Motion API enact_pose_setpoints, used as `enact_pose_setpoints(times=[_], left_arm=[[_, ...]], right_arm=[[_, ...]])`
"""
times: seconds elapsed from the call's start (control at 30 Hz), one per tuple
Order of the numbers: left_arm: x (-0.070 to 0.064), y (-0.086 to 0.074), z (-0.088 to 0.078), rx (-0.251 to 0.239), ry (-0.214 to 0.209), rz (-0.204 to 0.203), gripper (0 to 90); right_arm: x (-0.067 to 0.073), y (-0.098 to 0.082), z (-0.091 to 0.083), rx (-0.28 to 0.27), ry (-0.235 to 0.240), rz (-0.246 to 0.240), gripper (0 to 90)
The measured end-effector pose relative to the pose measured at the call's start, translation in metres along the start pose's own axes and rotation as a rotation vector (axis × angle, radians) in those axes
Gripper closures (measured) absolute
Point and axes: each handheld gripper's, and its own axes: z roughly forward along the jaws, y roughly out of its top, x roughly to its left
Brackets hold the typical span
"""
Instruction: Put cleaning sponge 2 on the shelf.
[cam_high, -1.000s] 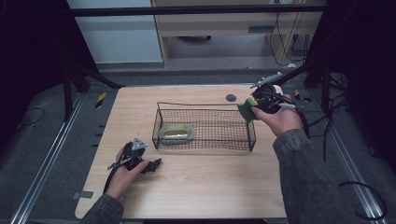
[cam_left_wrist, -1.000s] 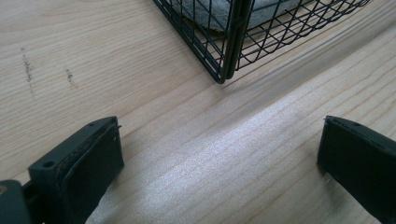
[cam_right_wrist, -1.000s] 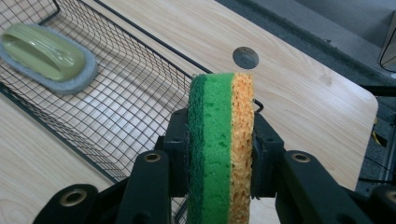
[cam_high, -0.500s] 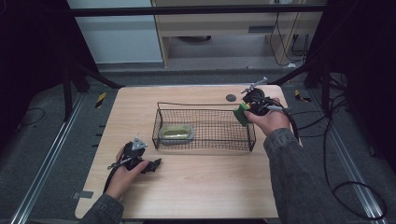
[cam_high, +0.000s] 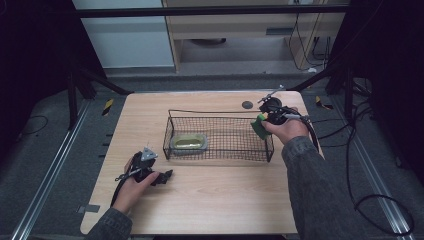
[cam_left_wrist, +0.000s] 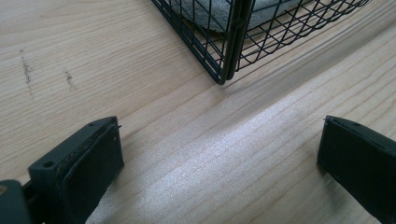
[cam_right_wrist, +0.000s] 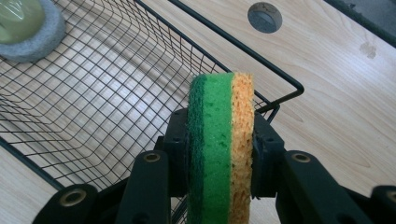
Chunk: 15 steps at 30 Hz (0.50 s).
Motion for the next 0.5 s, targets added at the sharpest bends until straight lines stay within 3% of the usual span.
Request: enact_pose_setpoints(times=[0.5], left_arm=[[0.0, 0.0, 0.0, 0.0, -0.001, -0.002, 0.0]], right_arm=[[-0.003, -0.006, 0.022, 0.032, 0.009, 0.018, 65.8]])
